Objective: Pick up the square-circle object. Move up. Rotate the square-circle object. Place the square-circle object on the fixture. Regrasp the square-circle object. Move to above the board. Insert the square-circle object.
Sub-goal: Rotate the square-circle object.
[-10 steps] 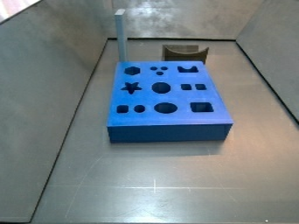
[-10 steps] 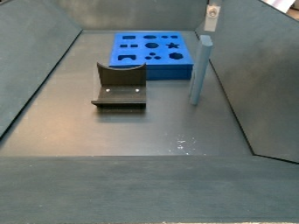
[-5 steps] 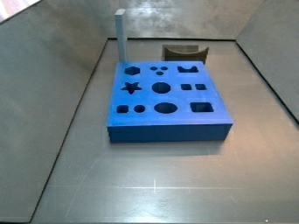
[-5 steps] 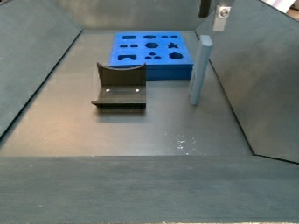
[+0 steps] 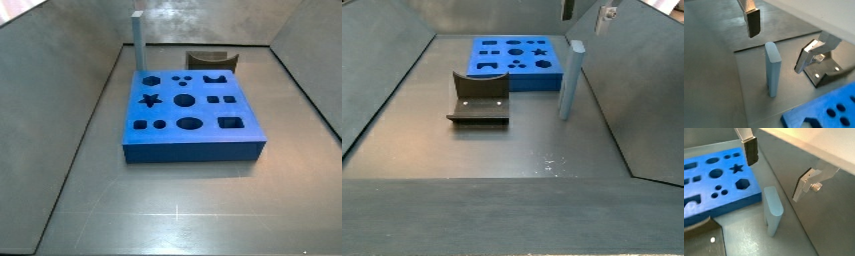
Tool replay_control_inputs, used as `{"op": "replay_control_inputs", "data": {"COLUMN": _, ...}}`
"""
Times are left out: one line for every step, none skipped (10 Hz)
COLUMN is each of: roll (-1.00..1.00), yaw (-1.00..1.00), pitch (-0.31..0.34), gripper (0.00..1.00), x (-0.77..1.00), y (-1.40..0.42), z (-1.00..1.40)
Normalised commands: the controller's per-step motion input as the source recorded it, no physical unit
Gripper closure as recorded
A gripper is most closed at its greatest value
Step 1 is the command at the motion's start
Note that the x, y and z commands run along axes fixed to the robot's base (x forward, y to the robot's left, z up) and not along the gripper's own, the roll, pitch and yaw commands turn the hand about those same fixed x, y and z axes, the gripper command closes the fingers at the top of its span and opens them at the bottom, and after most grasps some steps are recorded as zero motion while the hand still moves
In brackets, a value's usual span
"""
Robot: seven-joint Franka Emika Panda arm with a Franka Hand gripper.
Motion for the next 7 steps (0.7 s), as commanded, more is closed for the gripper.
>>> {"op": "replay_control_inputs", "data": {"roll": -0.03, "yaw": 1.00, "pitch": 0.012, "gripper": 0.00, "x": 0.04, "y": 0.00, "z": -0.02}}
{"op": "replay_control_inputs", "data": {"roll": -0.03, "yaw": 1.00, "pitch": 0.013, "gripper": 0.00, "x": 0.04, "y": 0.00, "z": -0.02}}
{"op": "replay_control_inputs", "data": {"roll": -0.04, "yaw": 1.00, "pitch": 0.014, "gripper": 0.00, "x": 0.04, "y": 0.00, "z": -0.02}}
{"op": "replay_control_inputs", "data": {"roll": -0.04, "yaw": 1.00, "pitch": 0.015, "gripper": 0.00, "x": 0.04, "y": 0.00, "z": -0.02}}
{"op": "replay_control_inputs", "data": {"roll": -0.04, "yaw": 1.00, "pitch": 0.016, "gripper": 0.00, "x": 0.04, "y": 0.00, "z": -0.02}}
{"op": "replay_control_inputs", "data": {"roll": -0.05, "yaw": 1.00, "pitch": 0.017, "gripper": 0.00, "x": 0.04, "y": 0.00, "z": -0.02}}
{"op": "replay_control_inputs", "data": {"roll": -0.05, "yaw": 1.00, "pitch": 0.018, "gripper": 0.00, "x": 0.04, "y": 0.00, "z": -0.02}}
